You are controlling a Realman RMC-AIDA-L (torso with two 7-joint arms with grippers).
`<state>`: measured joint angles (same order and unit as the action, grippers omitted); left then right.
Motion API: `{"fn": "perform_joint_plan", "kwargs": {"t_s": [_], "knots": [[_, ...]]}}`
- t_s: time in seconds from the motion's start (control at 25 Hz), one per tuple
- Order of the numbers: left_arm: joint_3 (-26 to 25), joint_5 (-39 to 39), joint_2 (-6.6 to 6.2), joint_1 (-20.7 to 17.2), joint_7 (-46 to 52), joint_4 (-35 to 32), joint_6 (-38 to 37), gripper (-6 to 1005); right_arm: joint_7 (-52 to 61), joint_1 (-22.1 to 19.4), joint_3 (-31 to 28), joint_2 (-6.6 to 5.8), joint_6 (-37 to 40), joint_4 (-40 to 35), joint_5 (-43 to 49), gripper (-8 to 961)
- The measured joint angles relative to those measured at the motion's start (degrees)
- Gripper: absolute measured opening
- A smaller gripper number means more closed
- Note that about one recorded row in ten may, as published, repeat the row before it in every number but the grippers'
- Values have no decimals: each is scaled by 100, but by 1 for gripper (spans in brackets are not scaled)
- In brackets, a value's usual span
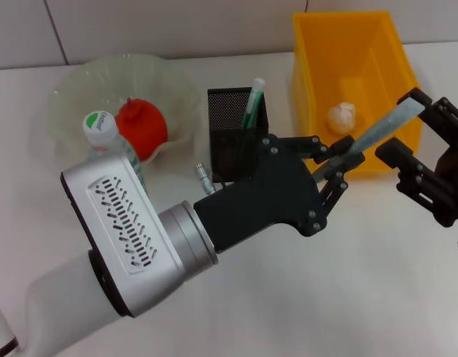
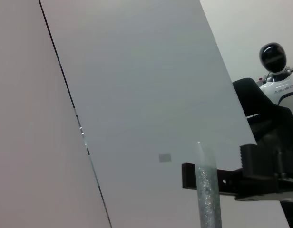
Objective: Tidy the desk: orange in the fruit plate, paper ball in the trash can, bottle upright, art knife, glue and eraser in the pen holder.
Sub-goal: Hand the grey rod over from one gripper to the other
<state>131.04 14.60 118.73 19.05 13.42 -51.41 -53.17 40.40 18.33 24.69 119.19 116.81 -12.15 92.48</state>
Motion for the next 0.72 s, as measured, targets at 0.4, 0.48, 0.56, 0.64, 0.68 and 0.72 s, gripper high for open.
{"fn": "perform_joint_plan", "kwargs": {"t_s": [0.4, 0.48, 0.56, 0.64, 0.68, 0.72], "knots": [[-19, 136, 9, -28, 57, 0, -10, 128, 49, 52, 19, 9, -86, 45, -8, 633], [-22, 138, 9, -34, 60, -1, -16, 128, 50, 54, 21, 13, -96, 49, -8, 592], [-35, 139, 10, -48, 62, -1, -27, 128, 53, 50, 20, 15, -97, 54, -5, 572], [-42, 140, 10, -57, 68, -1, -33, 128, 58, 46, 19, 16, -97, 55, 3, 574], [-43, 140, 10, -58, 71, -1, -37, 128, 58, 46, 24, 16, -97, 55, 5, 575], [-43, 140, 10, -58, 71, -1, -37, 128, 59, 48, 35, 16, -97, 55, 7, 518]]}}
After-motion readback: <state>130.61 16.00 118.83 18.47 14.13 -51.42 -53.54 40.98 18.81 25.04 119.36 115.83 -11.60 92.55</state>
